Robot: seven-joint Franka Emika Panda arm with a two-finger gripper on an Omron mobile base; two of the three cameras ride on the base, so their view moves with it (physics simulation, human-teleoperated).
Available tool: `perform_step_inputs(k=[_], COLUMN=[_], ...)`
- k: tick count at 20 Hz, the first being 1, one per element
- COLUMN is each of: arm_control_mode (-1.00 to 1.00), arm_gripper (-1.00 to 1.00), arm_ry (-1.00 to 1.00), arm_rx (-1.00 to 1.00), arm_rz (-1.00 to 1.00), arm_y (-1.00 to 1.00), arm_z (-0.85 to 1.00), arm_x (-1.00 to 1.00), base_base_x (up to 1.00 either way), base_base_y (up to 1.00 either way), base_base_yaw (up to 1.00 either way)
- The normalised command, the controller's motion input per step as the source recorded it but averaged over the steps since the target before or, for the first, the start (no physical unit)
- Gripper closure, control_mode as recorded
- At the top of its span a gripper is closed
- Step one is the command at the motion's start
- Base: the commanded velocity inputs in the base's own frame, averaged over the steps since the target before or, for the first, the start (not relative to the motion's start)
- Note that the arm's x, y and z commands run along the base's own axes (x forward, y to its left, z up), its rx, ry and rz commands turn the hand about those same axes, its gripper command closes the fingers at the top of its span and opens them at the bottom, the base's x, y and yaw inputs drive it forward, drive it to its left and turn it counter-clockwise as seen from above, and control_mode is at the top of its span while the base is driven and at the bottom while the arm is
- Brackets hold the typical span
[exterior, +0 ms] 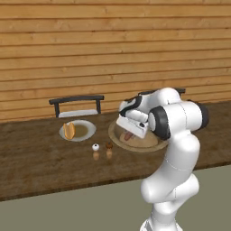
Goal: Place one bun and one sausage from the bowl on each plate.
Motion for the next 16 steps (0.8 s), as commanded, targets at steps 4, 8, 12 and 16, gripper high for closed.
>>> perform_step_inputs(k=[4,8,12,16], arm_control_mode=[-1.0,-1.0,-1.0,-1.0], arm_gripper=[1.0,1.0,1.0,1.0], arm_ry=[-0.16,-0.11,-0.27,-0.25], arm_rx=[-0.1,-0.17,-0.2,-0.21], arm_rz=[0.3,0.42,0.5,0.53], arm_y=[0.5,1.0,1.0,1.0], arm_z=[1.0,0.97,0.57,0.3], arm_x=[-0.27,0.1,0.19,0.38], base_base_x=[0.0,0.0,0.0,0.0], base_base_y=[0.0,0.0,0.0,0.0], base_base_yaw=[0.0,0.0,0.0,0.0])
